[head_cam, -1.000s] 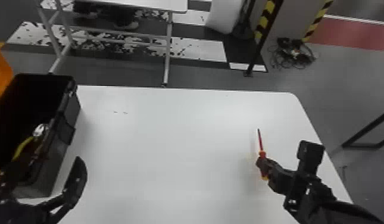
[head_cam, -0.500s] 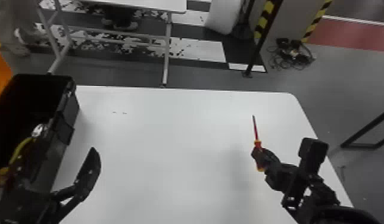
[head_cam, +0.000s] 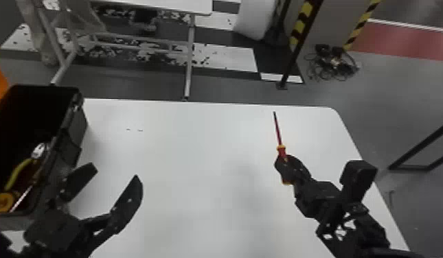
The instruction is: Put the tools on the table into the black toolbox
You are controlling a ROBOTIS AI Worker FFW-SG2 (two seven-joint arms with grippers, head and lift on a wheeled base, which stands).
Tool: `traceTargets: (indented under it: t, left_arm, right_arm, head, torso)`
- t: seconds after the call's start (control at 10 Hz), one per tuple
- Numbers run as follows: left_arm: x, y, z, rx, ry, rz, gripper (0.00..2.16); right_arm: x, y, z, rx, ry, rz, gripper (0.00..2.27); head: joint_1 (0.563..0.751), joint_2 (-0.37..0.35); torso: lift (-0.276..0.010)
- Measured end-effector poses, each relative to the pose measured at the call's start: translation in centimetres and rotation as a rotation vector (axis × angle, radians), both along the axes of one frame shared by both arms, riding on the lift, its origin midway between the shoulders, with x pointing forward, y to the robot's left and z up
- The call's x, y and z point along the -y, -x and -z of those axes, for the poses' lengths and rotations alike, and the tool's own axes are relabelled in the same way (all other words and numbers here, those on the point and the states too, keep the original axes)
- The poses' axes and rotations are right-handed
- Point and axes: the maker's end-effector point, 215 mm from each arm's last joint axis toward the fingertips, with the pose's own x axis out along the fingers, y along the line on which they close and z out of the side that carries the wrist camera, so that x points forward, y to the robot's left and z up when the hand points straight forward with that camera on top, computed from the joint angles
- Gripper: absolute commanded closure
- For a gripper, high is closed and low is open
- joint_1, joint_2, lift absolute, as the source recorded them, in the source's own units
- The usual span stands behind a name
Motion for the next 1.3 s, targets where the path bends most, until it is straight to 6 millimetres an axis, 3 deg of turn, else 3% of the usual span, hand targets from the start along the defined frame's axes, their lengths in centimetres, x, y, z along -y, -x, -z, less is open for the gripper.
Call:
traceTargets:
  t: [0.7, 1.0, 1.3]
  left_arm:
    - [7.9, 0.7, 1.5, -0.295, 0.126, 0.243, 0.12]
    - [9.7, 0.8, 1.1, -0.381, 0.156, 0.316, 0.12]
    - [10.0, -0.8, -0.3, -0.372, 0.134, 0.328, 0.12]
  right_arm:
    - [-8.5, 1.7, -4.5, 0.146, 0.012, -0.205, 2.25]
    - [-12.4, 3.5, -6.0, 0.211, 0.019, -0.301, 2.25]
    - [-15.6, 5.1, -5.7, 0.21, 0.022, -0.372, 2.25]
  head:
    - [0.695, -0.173]
    - [0.695, -0.142]
    - [0.695, -0.098]
  torso:
    - [-0.075]
    - [-0.075]
    - [-0.075]
